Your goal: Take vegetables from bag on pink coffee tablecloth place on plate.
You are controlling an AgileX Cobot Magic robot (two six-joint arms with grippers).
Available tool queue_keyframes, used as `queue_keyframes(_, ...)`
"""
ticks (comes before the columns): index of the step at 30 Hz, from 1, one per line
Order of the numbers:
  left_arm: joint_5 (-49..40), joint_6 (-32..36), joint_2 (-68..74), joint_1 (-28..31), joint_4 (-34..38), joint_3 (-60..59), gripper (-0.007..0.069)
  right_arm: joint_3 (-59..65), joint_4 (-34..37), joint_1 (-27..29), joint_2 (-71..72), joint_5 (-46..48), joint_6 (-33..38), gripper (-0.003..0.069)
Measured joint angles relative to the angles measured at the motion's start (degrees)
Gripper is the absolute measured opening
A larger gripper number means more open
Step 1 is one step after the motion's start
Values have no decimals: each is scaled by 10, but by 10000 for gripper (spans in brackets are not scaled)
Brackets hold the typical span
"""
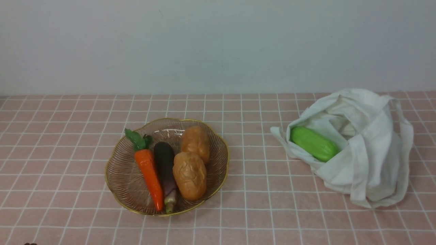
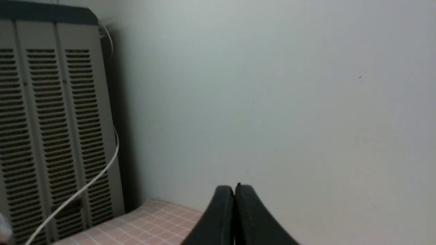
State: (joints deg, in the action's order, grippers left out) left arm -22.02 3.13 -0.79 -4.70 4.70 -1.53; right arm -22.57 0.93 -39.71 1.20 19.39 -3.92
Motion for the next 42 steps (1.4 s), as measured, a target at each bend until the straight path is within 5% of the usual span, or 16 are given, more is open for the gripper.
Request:
queue_keyframes(3,0,0,0,0,0,0,-6,22,-9,7,0,-1,12,-15)
queue_keyframes(13,0,0,0,0,0,0,-6,189,-9,320,-1,-3,22,-15)
queue_keyframes(18,0,0,0,0,0,0,-6,239,-9,391,-2,15,22,-15)
queue_keyframes(42,0,0,0,0,0,0,-6,239,-15,399,-2,21,23,-15)
